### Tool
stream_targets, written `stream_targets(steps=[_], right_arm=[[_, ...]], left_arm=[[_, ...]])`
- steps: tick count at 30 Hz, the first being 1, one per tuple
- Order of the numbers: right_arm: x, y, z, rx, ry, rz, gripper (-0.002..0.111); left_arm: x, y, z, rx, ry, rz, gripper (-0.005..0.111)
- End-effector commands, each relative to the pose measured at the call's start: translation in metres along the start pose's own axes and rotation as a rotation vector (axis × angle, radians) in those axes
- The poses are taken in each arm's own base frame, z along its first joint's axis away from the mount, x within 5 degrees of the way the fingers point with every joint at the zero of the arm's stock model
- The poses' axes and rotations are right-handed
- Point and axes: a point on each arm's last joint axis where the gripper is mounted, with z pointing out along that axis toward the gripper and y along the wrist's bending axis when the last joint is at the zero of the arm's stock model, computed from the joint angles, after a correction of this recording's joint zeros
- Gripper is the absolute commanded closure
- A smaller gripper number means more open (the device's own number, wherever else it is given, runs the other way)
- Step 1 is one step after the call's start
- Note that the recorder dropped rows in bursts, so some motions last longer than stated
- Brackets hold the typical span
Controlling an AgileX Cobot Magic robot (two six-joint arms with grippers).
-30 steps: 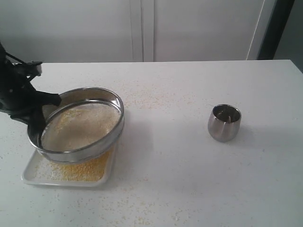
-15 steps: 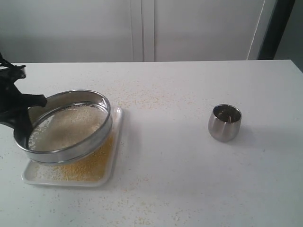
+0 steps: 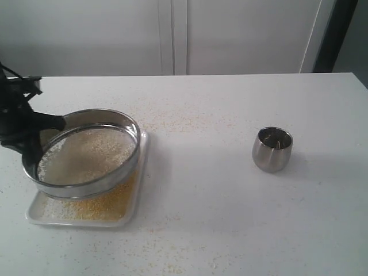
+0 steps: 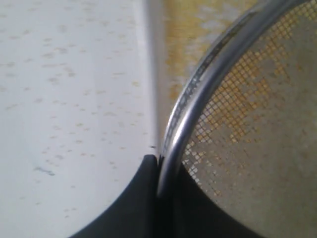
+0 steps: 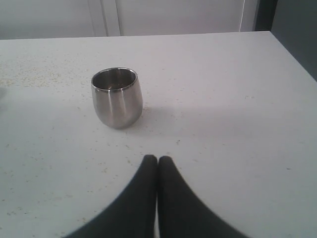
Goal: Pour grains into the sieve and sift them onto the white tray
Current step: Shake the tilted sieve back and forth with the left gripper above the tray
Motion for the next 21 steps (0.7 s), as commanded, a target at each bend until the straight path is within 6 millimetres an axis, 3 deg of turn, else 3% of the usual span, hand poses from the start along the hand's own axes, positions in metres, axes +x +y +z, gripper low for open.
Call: stream_targets(steps=[1,3,5,7,9,11,13,15,17,19,21], right_arm=[[0.0,0.0,0.0,0.005,-0.015,0.008,0.108],[0.0,0.0,0.0,0.005,-0.015,0.008,0.108],[0.0,0.0,0.0,0.005,-0.015,0.008,0.108],[0.0,0.0,0.0,0.005,-0.015,0.008,0.108],[0.0,0.0,0.0,0.005,-0.015,0.008,0.108],[0.0,0.0,0.0,0.005,-0.015,0.008,0.108],[0.0,0.0,0.0,0.005,-0.015,0.008,0.108],[0.0,0.0,0.0,0.005,-0.015,0.008,0.108],[0.0,0.0,0.0,0.005,-0.015,0.008,0.108],[0.0,0.0,0.0,0.005,-0.015,0.008,0.108],[0.0,0.0,0.0,0.005,-0.015,0.008,0.108]], left_arm=[[0.008,-0.012,-0.007,0.149,0.067,0.056,0.107],[0.004,-0.02,-0.01,0.141,-0.014,0.189,0.107],[-0.005,-0.003,-0.009,0.002,-0.09,0.071,0.107],[-0.005,0.013,-0.004,-0.043,-0.057,-0.079,0.107],[0.001,0.004,-0.002,0.082,0.038,-0.07,0.107],[0.005,-0.018,-0.003,0.224,0.063,0.084,0.107],[0.001,-0.023,-0.003,0.206,0.001,0.187,0.107],[-0.005,-0.002,0.0,0.046,-0.042,0.058,0.107],[-0.004,0.013,0.003,-0.001,-0.003,-0.105,0.107],[0.002,-0.001,0.002,0.13,0.072,-0.055,0.107],[0.005,-0.028,-0.005,0.272,0.052,0.132,0.107]])
